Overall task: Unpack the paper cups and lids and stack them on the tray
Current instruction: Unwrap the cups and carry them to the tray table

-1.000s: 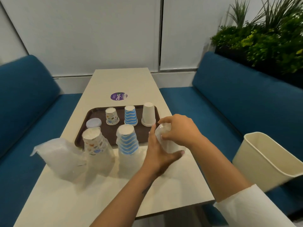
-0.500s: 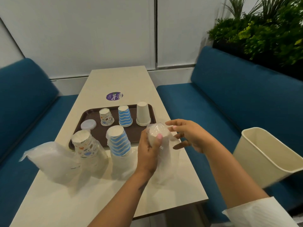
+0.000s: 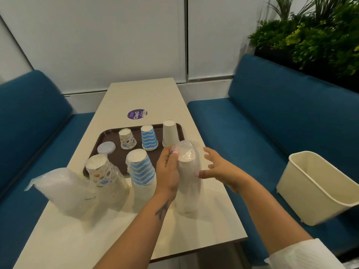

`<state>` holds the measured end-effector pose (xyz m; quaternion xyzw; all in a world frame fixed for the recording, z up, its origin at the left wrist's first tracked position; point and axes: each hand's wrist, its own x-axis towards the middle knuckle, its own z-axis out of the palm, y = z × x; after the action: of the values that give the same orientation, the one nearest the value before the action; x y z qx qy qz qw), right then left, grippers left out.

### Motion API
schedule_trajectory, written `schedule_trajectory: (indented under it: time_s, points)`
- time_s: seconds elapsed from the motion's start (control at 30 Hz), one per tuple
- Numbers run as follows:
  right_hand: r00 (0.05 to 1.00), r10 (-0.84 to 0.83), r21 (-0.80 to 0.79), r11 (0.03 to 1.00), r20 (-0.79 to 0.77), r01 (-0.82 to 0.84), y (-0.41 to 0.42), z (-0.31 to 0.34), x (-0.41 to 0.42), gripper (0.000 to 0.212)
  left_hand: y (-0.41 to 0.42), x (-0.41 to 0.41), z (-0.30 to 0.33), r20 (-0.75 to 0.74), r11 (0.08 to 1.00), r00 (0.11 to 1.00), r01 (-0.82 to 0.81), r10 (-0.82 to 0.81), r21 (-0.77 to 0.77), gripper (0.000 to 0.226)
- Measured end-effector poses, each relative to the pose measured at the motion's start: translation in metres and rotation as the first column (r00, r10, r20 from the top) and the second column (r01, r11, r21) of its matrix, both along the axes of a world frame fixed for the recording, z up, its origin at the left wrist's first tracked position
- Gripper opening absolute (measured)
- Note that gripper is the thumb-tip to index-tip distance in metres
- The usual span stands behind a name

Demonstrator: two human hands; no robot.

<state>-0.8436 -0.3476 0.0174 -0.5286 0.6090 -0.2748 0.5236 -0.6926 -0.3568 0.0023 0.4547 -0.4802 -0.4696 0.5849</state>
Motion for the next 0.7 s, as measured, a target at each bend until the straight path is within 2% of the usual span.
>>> schedule_trajectory:
  time_s: [0.07, 0.13, 0.23, 0.3, 0.37, 0.43, 0.5, 0.6, 0.63, 0.7]
  points:
    - [0.999, 0.043, 0.005, 0.999, -0.002, -0.043, -0.004, -0.006, -0.001, 0.078, -0.005, 0.001, 0.004, 0.049, 0.999, 0.998, 0.033, -0.034, 0.009, 0.027]
    - [0.998, 0.037, -0.018, 0.999, -0.050, -0.038, -0.004, -0.011, -0.001, 0.058, -0.009, 0.003, 0.009, 0.110, 0.998, 0.992, 0.059, -0.057, -0.015, 0.032]
    - [0.993, -0.058, -0.092, 0.995, -0.106, 0.049, -0.002, -0.019, 0.004, 0.037, -0.012, 0.005, 0.012, 0.266, 0.996, 0.964, 0.011, 0.012, -0.088, 0.030]
    - [0.987, -0.121, -0.130, 0.986, -0.102, 0.107, -0.001, -0.025, 0.007, 0.033, -0.008, 0.005, 0.013, 0.306, 0.997, 0.952, 0.026, -0.004, -0.068, 0.022]
    - [0.986, -0.153, -0.124, 0.982, -0.069, 0.143, -0.002, -0.031, 0.009, 0.030, -0.005, 0.005, 0.014, 0.389, 0.992, 0.915, 0.123, -0.104, -0.023, 0.049]
    - [0.988, -0.155, -0.160, 0.976, -0.022, 0.150, -0.002, -0.037, 0.009, 0.019, -0.004, 0.006, 0.012, 0.538, 0.984, 0.830, 0.179, -0.148, -0.004, 0.078]
    - [0.984, -0.163, -0.193, 0.966, 0.068, 0.174, 0.002, -0.039, 0.007, 0.009, -0.006, 0.008, 0.010, 0.593, 0.989, 0.800, 0.141, -0.091, -0.039, 0.085]
    - [0.940, -0.282, -0.054, 0.953, 0.193, 0.297, 0.002, -0.049, -0.001, 0.020, -0.011, 0.010, 0.008, 0.564, 0.993, 0.826, 0.072, -0.005, -0.096, 0.069]
    - [0.925, -0.337, 0.037, 0.941, 0.173, 0.336, 0.001, -0.056, -0.005, 0.025, -0.012, 0.010, 0.007, 0.548, 0.993, 0.836, 0.062, 0.004, -0.103, 0.066]
    - [0.925, -0.380, 0.251, 0.897, 0.022, 0.363, 0.003, -0.074, -0.007, 0.029, -0.012, 0.012, 0.004, 0.509, 0.993, 0.861, 0.048, 0.014, -0.109, 0.064]
